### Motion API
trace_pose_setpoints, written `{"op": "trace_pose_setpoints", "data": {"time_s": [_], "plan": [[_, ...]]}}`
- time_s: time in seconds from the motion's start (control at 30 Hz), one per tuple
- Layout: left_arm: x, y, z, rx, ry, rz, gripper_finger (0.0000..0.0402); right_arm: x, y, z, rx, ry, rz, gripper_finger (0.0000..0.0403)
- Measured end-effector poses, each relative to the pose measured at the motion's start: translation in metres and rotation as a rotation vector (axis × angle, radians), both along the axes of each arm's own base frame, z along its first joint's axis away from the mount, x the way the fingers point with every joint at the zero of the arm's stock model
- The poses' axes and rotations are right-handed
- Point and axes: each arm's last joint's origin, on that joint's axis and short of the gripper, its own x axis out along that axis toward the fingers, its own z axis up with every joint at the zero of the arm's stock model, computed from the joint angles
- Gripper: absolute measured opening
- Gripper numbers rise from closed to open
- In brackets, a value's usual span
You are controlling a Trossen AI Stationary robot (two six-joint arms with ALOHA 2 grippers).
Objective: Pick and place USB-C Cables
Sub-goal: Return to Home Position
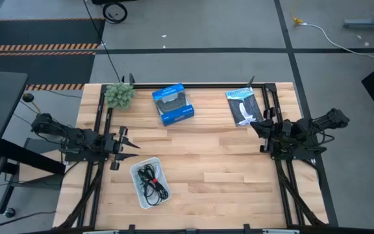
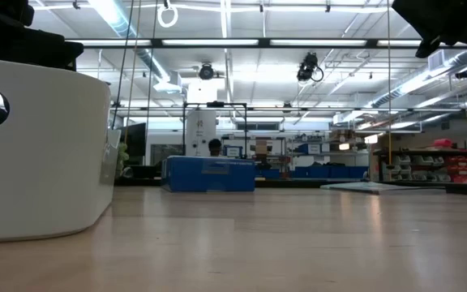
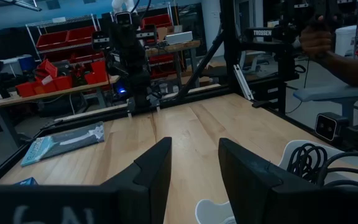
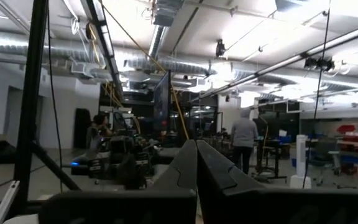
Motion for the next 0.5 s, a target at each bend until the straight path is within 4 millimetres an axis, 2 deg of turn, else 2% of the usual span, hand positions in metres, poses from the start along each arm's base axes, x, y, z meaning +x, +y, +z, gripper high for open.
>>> {"op": "trace_pose_setpoints", "data": {"time_s": [0.2, 0.37, 0.5], "plan": [[0.0, 0.0, 0.0, 0.0, 0.0, 0.0, 0.0142, 0.0023, -0.0001, -0.0031, 0.037, 0.023, 0.065, 0.0], [0.0, 0.0, 0.0, 0.0, 0.0, -0.001, 0.0142, 0.0056, -0.0003, 0.0027, 0.076, 0.142, 0.181, 0.0], [0.0, 0.0, 0.0, 0.0, 0.0, -0.001, 0.0142, 0.0068, -0.0039, 0.0031, 0.105, 0.151, 0.163, 0.0]]}}
